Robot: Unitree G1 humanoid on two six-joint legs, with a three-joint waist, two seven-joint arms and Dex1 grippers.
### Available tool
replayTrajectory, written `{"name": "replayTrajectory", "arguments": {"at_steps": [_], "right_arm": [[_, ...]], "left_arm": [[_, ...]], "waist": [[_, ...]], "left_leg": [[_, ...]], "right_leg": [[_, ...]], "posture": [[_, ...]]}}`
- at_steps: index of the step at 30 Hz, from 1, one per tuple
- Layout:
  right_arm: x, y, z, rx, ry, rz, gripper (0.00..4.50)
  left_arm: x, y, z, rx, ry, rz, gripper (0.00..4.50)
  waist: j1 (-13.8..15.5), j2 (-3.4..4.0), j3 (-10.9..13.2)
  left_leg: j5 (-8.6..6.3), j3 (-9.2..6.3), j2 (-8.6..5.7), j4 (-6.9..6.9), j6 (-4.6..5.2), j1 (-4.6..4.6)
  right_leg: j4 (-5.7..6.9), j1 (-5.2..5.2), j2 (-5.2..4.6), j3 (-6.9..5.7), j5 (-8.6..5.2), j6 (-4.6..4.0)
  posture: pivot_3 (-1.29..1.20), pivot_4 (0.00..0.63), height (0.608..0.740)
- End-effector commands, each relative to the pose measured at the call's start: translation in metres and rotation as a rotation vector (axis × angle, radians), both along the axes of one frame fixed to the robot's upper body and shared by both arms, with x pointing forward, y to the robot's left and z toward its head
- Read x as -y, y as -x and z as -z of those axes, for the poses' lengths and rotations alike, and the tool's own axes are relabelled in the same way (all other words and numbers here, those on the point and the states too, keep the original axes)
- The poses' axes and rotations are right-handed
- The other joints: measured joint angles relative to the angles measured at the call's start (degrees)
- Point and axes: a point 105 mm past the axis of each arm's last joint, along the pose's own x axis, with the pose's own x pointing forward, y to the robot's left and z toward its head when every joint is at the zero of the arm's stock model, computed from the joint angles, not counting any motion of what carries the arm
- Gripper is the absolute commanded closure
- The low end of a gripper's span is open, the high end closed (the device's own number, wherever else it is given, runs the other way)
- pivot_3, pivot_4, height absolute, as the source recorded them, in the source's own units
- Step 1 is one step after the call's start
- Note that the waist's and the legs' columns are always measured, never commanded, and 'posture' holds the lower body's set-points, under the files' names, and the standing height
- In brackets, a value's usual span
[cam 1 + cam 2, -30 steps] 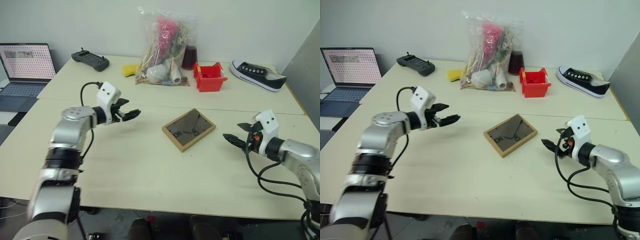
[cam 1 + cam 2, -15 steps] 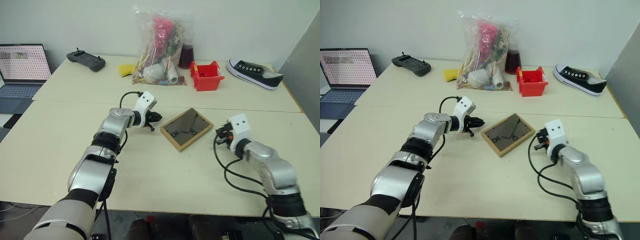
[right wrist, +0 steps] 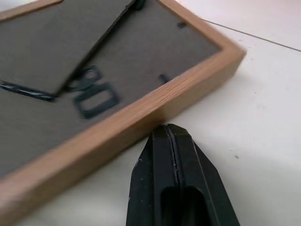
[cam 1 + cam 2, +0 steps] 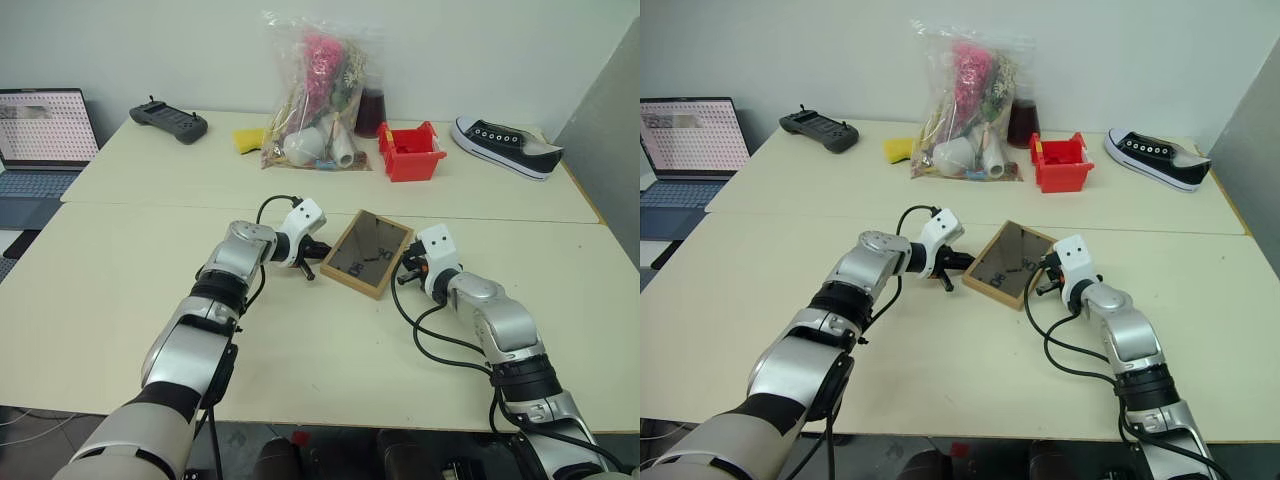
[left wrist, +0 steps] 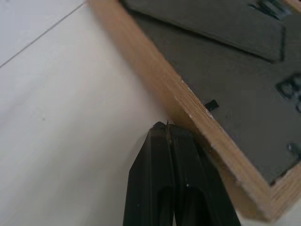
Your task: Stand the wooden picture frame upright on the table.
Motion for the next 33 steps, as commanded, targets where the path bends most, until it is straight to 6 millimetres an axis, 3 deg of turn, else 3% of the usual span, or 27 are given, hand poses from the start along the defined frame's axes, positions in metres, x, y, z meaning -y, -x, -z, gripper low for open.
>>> {"name": "replayTrajectory", "arguments": {"at_steps": [1,10,18,22,26,30,33], "right_arm": [[-0.022,0.001,-0.022,0.066,-0.038,-0.099,4.50],[-0.059,0.038,-0.013,-0.030,-0.032,-0.401,4.50],[-0.066,0.053,-0.011,-0.067,0.002,-0.519,4.50],[-0.052,0.055,0.004,-0.070,0.158,-0.557,4.50],[-0.026,0.041,0.001,-0.022,0.256,-0.504,4.50],[-0.011,0.029,-0.006,0.012,0.247,-0.455,4.50],[-0.016,0.029,-0.006,0.021,0.228,-0.465,4.50]], "left_arm": [[0.006,0.017,-0.006,-0.015,0.015,0.044,4.49],[-0.020,0.057,-0.003,-0.054,-0.012,-0.023,4.49],[-0.045,0.098,-0.003,-0.133,-0.045,-0.046,4.49],[-0.065,0.110,-0.002,-0.174,-0.077,-0.084,4.49],[-0.079,0.117,-0.006,-0.188,-0.085,-0.099,4.49],[-0.068,0.133,-0.022,-0.381,0.273,-0.143,4.05],[-0.065,0.142,-0.026,-0.579,0.517,-0.186,3.45]], "waist": [[-0.1,0.01,0.0],[-0.7,0.04,0.0],[-0.8,0.04,0.0],[-0.7,0.04,0.0],[-0.5,0.03,0.0],[0.1,0.00,0.0],[0.1,0.00,0.0]], "left_leg": [[0.00,0.01,0.00,0.01,0.00,0.00],[-0.08,-0.02,0.02,0.01,0.13,0.04],[-0.09,-0.07,0.03,0.02,0.15,0.06],[-0.09,-0.06,0.02,0.02,0.16,0.06],[-0.09,-0.07,0.01,0.05,0.16,0.06],[-0.09,-0.03,0.00,0.08,0.17,0.06],[-0.10,-0.07,0.00,0.09,0.17,0.04]], "right_leg": [[0.01,0.00,0.00,0.01,0.00,0.00],[0.07,0.00,0.01,0.01,0.00,0.00],[0.08,0.02,0.01,-0.02,-0.01,-0.01],[0.04,0.03,0.00,-0.02,-0.01,-0.01],[0.04,0.05,0.00,-0.03,-0.01,-0.01],[0.03,0.06,-0.02,-0.02,-0.01,-0.01],[0.02,0.07,-0.01,-0.07,-0.01,-0.01]], "posture": [[0.00,0.150,0.740],[0.00,0.150,0.740],[0.00,0.150,0.740],[0.00,0.150,0.740],[0.00,0.150,0.740],[0.00,0.150,0.740],[0.00,0.150,0.740]]}}
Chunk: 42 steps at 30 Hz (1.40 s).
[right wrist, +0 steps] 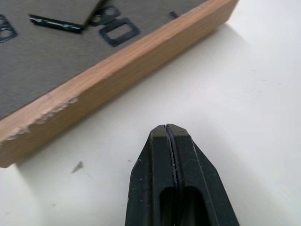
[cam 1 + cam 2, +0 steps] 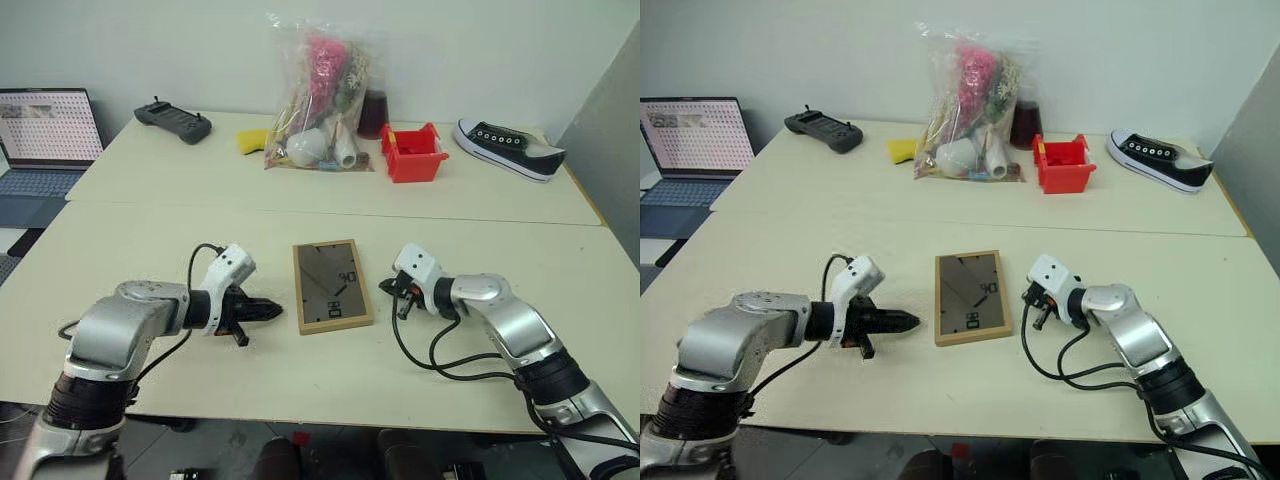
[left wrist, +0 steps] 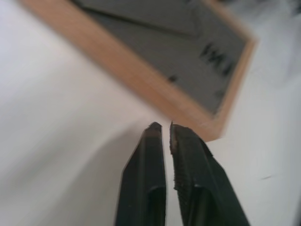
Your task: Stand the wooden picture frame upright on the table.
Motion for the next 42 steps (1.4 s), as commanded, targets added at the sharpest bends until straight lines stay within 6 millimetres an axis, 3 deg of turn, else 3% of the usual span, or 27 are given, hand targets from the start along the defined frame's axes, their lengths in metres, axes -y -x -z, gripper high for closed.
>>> {"name": "replayTrajectory", "arguments": {"at_steps": [1,6,14,17,24,30,34,39,42], "right_arm": [[-0.003,-0.004,-0.011,0.050,-0.031,-0.003,4.50],[-0.016,-0.001,-0.006,0.042,-0.056,-0.025,4.50],[-0.035,0.002,-0.005,0.038,-0.084,-0.059,4.50],[-0.043,0.004,-0.003,0.030,-0.094,-0.072,4.50],[-0.065,0.010,-0.007,0.020,-0.133,-0.106,4.50],[-0.073,0.007,-0.013,0.003,-0.194,-0.057,4.50],[-0.070,0.009,-0.011,-0.007,-0.190,-0.051,4.50],[-0.058,0.009,-0.005,-0.013,-0.166,-0.026,4.50],[-0.047,0.007,-0.001,-0.007,-0.148,0.000,4.50]], "left_arm": [[0.000,0.011,-0.013,-0.165,0.257,-0.057,3.21],[-0.009,0.009,0.001,-0.280,0.369,-0.139,2.13],[-0.017,0.003,0.027,-0.391,0.358,-0.265,0.35],[-0.011,-0.001,0.031,-0.410,0.365,-0.270,0.03],[0.020,-0.005,0.047,-0.438,0.353,-0.216,0.03],[0.043,0.006,0.039,-0.420,0.377,-0.106,0.03],[0.042,-0.001,0.039,-0.403,0.389,-0.138,0.03],[0.037,-0.006,0.033,-0.386,0.419,-0.156,0.84],[0.030,-0.011,0.027,-0.375,0.447,-0.185,0.91]], "waist": [[0.0,0.00,0.0],[-0.4,0.00,0.0],[-0.4,0.03,0.0],[-0.4,0.07,0.0],[-0.4,0.24,-0.2],[0.0,0.31,-0.3],[0.2,0.31,-0.3],[0.3,0.31,-0.3],[0.3,0.31,-0.3]], "left_leg": [[0.00,-0.04,0.01,0.00,0.00,-0.01],[0.01,-0.13,0.04,-0.01,-0.01,0.02],[0.02,-0.14,0.02,-0.01,-0.03,0.07],[0.02,-0.10,0.01,-0.02,-0.04,0.16],[0.04,0.04,-0.01,-0.09,-0.08,0.34],[0.04,0.08,-0.04,-0.09,-0.09,0.34],[0.05,0.09,-0.04,-0.09,-0.10,0.33],[0.02,0.09,-0.05,-0.09,-0.05,0.33],[0.02,0.09,-0.05,-0.09,-0.04,0.33]], "right_leg": [[0.02,0.00,0.01,-0.04,0.00,0.00],[0.06,0.00,0.00,-0.07,0.00,0.00],[0.09,0.04,-0.04,-0.07,0.00,-0.01],[0.09,0.10,-0.04,-0.05,0.00,-0.01],[0.11,0.21,-0.04,0.09,0.00,-0.01],[0.07,0.22,-0.07,0.15,0.00,0.00],[0.04,0.22,-0.08,0.15,0.00,0.00],[0.03,0.22,-0.08,0.15,0.00,0.00],[0.02,0.21,-0.08,0.16,0.00,0.00]], "posture": [[0.00,0.150,0.740],[0.00,0.150,0.740],[0.00,0.150,0.740],[0.00,0.150,0.740],[0.00,0.150,0.740],[0.00,0.150,0.740],[0.00,0.150,0.740],[0.00,0.150,0.740],[0.00,0.150,0.740]]}}
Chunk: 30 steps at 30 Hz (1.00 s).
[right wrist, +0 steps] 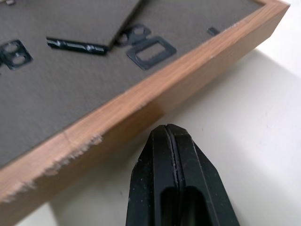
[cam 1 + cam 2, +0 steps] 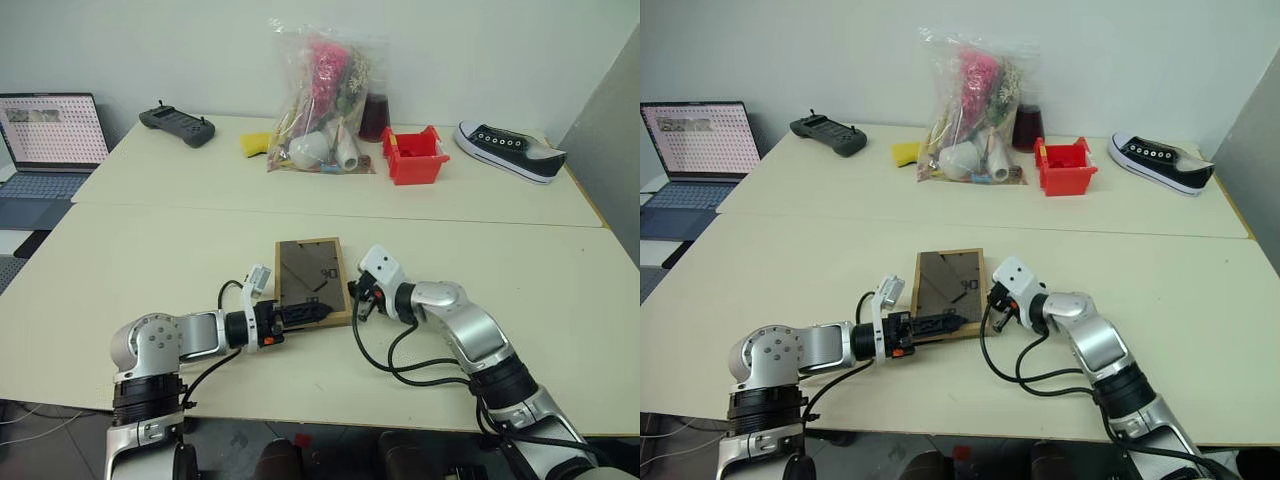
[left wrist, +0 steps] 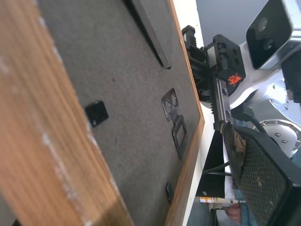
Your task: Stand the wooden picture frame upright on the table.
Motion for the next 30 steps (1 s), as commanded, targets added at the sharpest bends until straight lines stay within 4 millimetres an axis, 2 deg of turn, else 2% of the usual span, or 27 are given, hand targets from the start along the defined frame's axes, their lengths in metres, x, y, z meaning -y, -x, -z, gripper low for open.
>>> {"name": "replayTrajectory", "arguments": {"at_steps": [1,5,9,12,15,17,19,23,30], "right_arm": [[0.012,-0.002,-0.010,0.047,-0.015,0.031,4.50],[0.024,-0.002,-0.008,0.044,-0.009,0.066,4.50],[0.032,-0.004,-0.007,0.048,-0.002,0.089,4.50],[0.032,-0.007,-0.010,0.059,-0.009,0.098,4.50],[0.032,-0.012,-0.013,0.074,-0.007,0.102,4.50],[0.031,-0.013,-0.013,0.077,-0.006,0.101,4.50],[0.031,-0.013,-0.013,0.077,-0.006,0.099,4.50],[0.031,-0.012,-0.013,0.075,-0.006,0.096,4.50],[0.032,-0.014,-0.012,0.076,0.001,0.087,4.50]], "left_arm": [[-0.009,-0.005,-0.007,-0.002,0.031,-0.045,0.91],[-0.017,-0.007,-0.015,0.006,0.048,-0.072,0.92],[-0.013,-0.005,-0.021,0.035,0.039,-0.049,0.93],[-0.007,-0.002,-0.019,0.045,0.000,-0.026,0.93],[-0.008,-0.007,-0.007,0.055,-0.097,-0.060,0.93],[-0.010,-0.007,-0.011,0.071,-0.081,-0.063,0.22],[-0.013,-0.007,-0.014,0.074,-0.064,-0.070,0.03],[-0.026,-0.009,-0.013,0.050,-0.085,-0.107,0.03],[-0.040,-0.009,-0.025,0.046,-0.020,-0.143,0.03]], "waist": [[0.0,0.00,0.0],[-0.2,0.00,0.0],[-0.2,0.00,0.0],[-0.2,-0.02,0.0],[-0.2,-0.02,0.0],[-0.1,-0.02,0.0],[0.0,-0.02,0.0],[0.0,-0.02,0.0],[-0.3,-0.02,0.0]], "left_leg": [[0.00,0.00,0.00,-0.01,0.00,0.00],[0.00,-0.01,0.02,-0.02,0.01,0.00],[0.00,-0.02,0.02,-0.03,0.00,-0.01],[0.00,-0.02,0.02,-0.03,0.00,-0.01],[0.01,-0.01,0.02,-0.03,-0.02,-0.02],[0.03,0.00,0.01,-0.03,-0.05,-0.01],[0.03,0.00,0.01,-0.03,-0.07,-0.01],[0.03,0.00,0.02,-0.03,-0.05,-0.01],[0.00,0.00,0.03,-0.06,0.00,-0.01]], "right_leg": [[0.00,-0.01,0.00,0.00,0.00,0.00],[0.01,-0.01,0.03,0.00,0.00,0.00],[0.00,-0.03,0.04,-0.01,0.00,0.00],[0.00,-0.03,0.03,0.00,0.00,0.00],[0.00,-0.03,0.03,0.00,0.00,0.00],[0.00,-0.03,0.02,0.02,0.00,0.00],[0.00,-0.03,0.02,0.02,0.00,0.00],[-0.01,-0.03,0.03,0.02,0.00,0.00],[-0.01,-0.06,0.04,0.01,0.00,0.00]], "posture": [[0.00,0.150,0.740],[0.00,0.150,0.740],[0.00,0.150,0.740],[0.00,0.150,0.740],[0.00,0.150,0.740],[0.00,0.150,0.740],[0.00,0.150,0.740],[0.00,0.150,0.740],[0.00,0.150,0.740]]}}
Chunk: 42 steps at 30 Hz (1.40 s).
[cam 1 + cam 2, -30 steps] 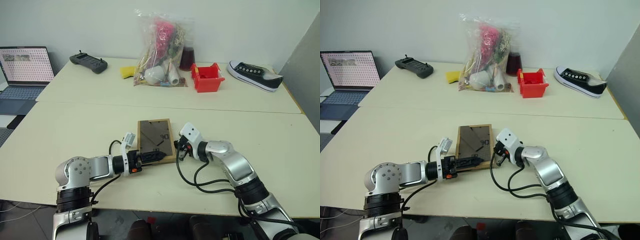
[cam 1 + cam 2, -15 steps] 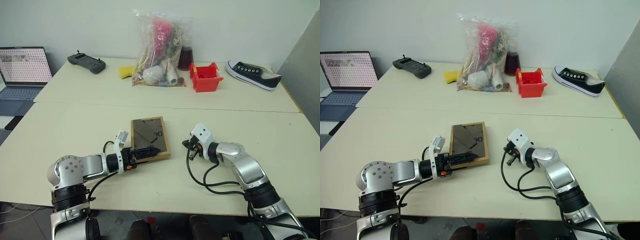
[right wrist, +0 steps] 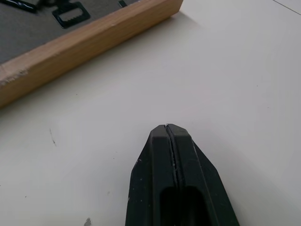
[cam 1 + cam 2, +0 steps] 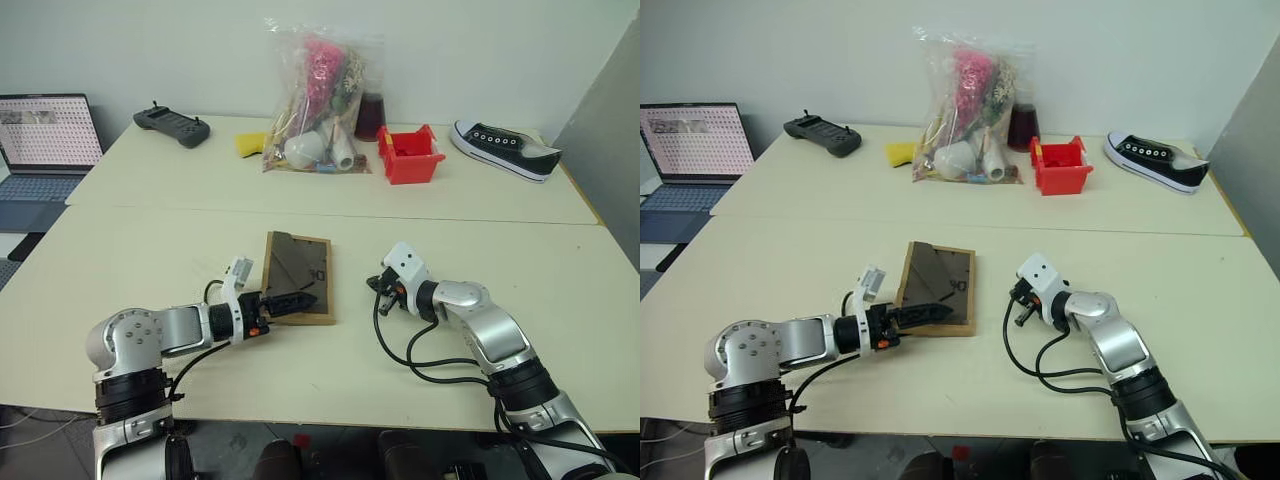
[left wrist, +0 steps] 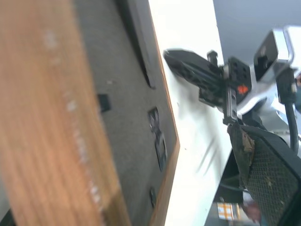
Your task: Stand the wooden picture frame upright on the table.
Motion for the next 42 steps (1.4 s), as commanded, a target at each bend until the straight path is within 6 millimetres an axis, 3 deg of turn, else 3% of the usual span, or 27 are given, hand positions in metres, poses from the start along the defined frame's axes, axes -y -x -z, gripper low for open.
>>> {"name": "replayTrajectory", "arguments": {"at_steps": [1,15,31,42], "right_arm": [[0.001,-0.004,-0.010,0.038,-0.003,-0.006,4.50],[-0.006,-0.005,-0.009,0.042,0.000,-0.037,4.50],[-0.005,-0.006,-0.008,0.049,0.003,-0.039,4.50],[-0.007,-0.006,-0.016,0.079,0.001,-0.062,4.50]], "left_arm": [[-0.007,0.003,-0.013,0.032,0.041,0.005,0.03],[-0.005,0.032,-0.026,0.065,0.056,0.116,0.03],[-0.006,0.027,-0.055,0.113,0.173,0.085,0.03],[-0.003,0.018,-0.026,-0.008,0.140,-0.055,0.03]], "waist": [[0.0,0.00,0.0],[-0.6,-0.03,0.0],[-0.5,-0.08,0.1],[0.0,-0.09,0.1]], "left_leg": [[0.00,0.00,0.00,0.00,0.00,0.00],[0.00,-0.01,0.03,-0.07,-0.01,-0.01],[0.00,-0.04,0.03,-0.05,-0.01,-0.04],[-0.01,-0.01,0.00,-0.05,0.00,-0.03]], "right_leg": [[0.00,0.00,0.00,0.00,0.00,0.00],[-0.03,-0.04,-0.01,0.02,0.00,0.00],[-0.04,-0.05,-0.02,-0.01,0.00,0.00],[-0.06,-0.05,-0.04,0.02,0.00,0.00]], "posture": [[0.00,0.150,0.740],[0.00,0.150,0.740],[0.00,0.150,0.740],[0.00,0.150,0.740]]}}
